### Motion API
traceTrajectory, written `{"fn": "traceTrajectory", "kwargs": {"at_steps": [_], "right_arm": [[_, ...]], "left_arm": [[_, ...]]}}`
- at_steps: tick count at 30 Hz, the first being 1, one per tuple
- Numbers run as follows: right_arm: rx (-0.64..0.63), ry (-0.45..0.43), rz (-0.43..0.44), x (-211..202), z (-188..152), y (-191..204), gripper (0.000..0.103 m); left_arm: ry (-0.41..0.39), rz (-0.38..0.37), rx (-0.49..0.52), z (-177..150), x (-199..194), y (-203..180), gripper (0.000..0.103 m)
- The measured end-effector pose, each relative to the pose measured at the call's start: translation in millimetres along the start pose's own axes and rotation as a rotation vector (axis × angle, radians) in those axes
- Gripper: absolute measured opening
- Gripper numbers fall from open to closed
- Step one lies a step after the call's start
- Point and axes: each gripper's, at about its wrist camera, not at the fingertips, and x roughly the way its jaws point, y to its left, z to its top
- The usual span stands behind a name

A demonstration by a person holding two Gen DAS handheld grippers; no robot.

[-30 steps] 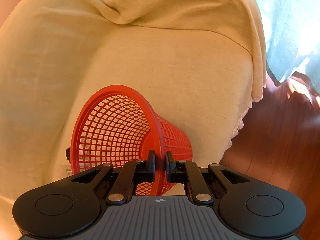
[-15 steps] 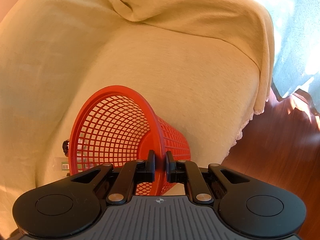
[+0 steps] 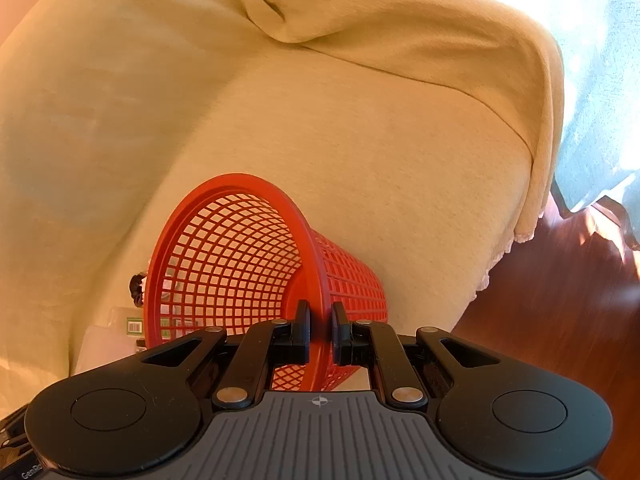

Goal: Organize objects
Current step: 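Carry the clear box over the wastebasket and open the left gripper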

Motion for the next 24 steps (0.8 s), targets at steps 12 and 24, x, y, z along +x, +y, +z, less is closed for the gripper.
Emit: {"fn": "traceTrajectory", "kwargs": {"at_steps": [12, 24], "right_arm": [[-0.007, 0.007, 0.003, -1, 0, -1, 0.006], [-0.030, 0.022, 0.014, 4, 3, 0, 0.006]], "left_arm": [[0.031, -0.035, 0.029, 12, 17, -23, 0.054], [0.012, 0.002, 0.000, 24, 13, -31, 0.053]]}}
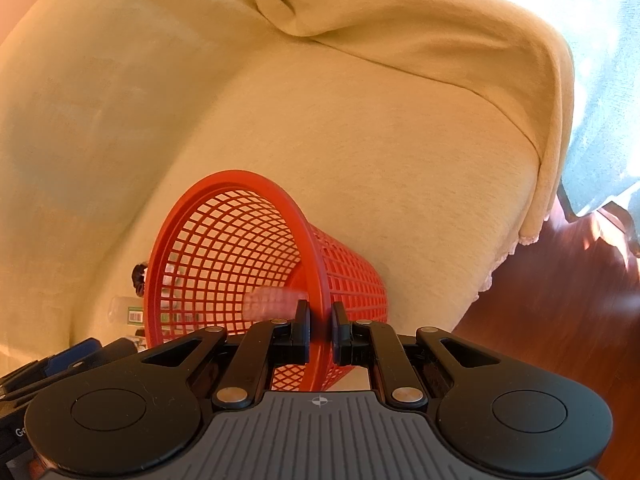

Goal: Organize objects
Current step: 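Carry the clear box over the wastebasket and open the left gripper, then grasp the white sock with the left gripper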

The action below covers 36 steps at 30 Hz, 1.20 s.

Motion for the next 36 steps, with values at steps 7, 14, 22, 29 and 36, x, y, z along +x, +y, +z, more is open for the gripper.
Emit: {"fn": "traceTrajectory", "kwargs": {"at_steps": [7, 14, 22, 29, 36], "right_arm": [[-0.027, 0.011, 0.000, 2, 2, 1, 0.006], [0.003, 0.007, -0.032, 1, -2, 8, 0.006], [0.082, -0.032, -0.099, -2, -14, 20, 0.006], [0.151, -0.060, -0.160, -3, -23, 23, 0.006], [0.199, -0.075, -0.197, -6, -34, 22, 0.006]], "left_arm": [[-0.022, 0.096, -0.085, -23, -18, 38, 0.060], [-0.002, 0.183, -0.101, -60, -17, 107, 0.067], [0.080, 0.189, -0.060, -92, 33, 186, 0.067], [0.148, 0.131, 0.017, -105, 99, 208, 0.064], [0.188, 0.135, 0.057, -116, 130, 221, 0.017]]}}
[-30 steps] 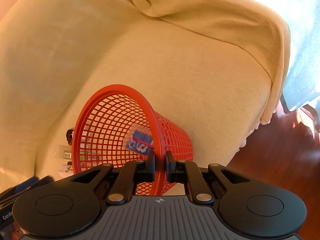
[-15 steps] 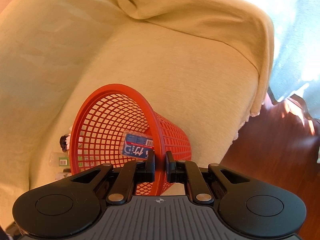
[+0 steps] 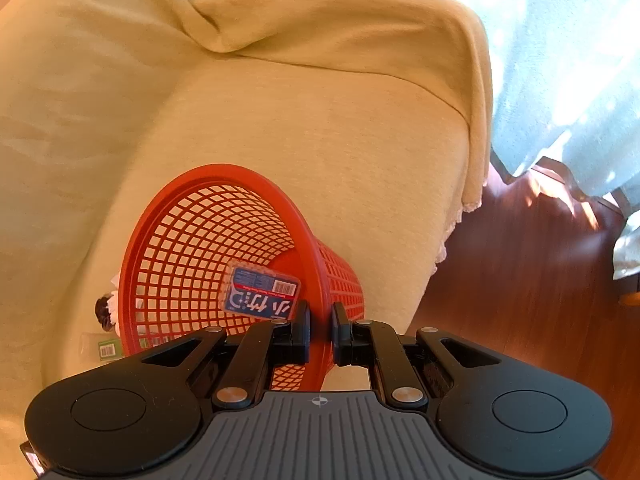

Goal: Organize objects
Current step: 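Grasp the white sock with the left gripper, then carry the white sock into the wastebasket and open the left gripper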

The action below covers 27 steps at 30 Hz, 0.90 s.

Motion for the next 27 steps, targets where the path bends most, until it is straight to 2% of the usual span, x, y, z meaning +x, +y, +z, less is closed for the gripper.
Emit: {"fn": "traceTrajectory", "kwargs": {"at_steps": [2, 6, 11, 15, 20, 27], "right_arm": [[0.009, -0.002, -0.010, -1, -3, 0, 0.006], [0.017, -0.003, -0.023, -3, -7, 3, 0.006], [0.025, -0.006, -0.021, -5, -8, 6, 0.006], [0.025, 0.003, -0.008, -5, -6, 5, 0.006], [0.010, 0.006, 0.008, -4, -4, 5, 0.006], [-0.031, 0.015, 0.029, -2, -1, -2, 0.006]], "left_arm": [[-0.014, -0.011, -0.024, -3, -4, 7, 0.012], [-0.012, 0.002, -0.053, -8, -22, 21, 0.010], [-0.033, 0.012, -0.068, -11, -61, 38, 0.009], [-0.084, 0.002, -0.077, -2, -101, 42, 0.009], [-0.124, -0.028, -0.054, 23, -145, 22, 0.009], [-0.153, -0.098, -0.038, 49, -180, -25, 0.009]]}}
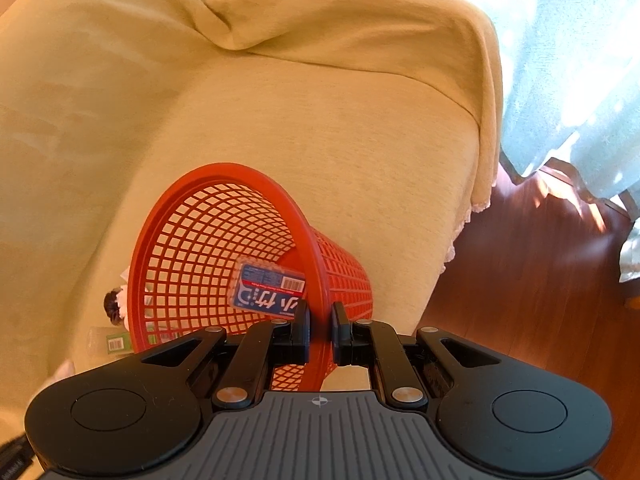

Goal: Organize objects
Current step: 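Carry the white sock into the wastebasket and open the left gripper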

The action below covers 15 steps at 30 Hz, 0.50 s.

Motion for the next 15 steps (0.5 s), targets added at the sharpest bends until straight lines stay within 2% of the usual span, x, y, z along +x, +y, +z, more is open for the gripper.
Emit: {"fn": "traceTrajectory", "kwargs": {"at_steps": [7, 15], "right_arm": [[-0.045, 0.029, 0.025, 3, 4, -3, 0.006], [-0.130, 0.033, 0.041, 5, 6, 3, 0.006]], "left_arm": [[-0.005, -0.062, 0.036, 14, -11, -58, 0.009], [0.039, -0.096, 0.063, 17, -12, -105, 0.009]]}}
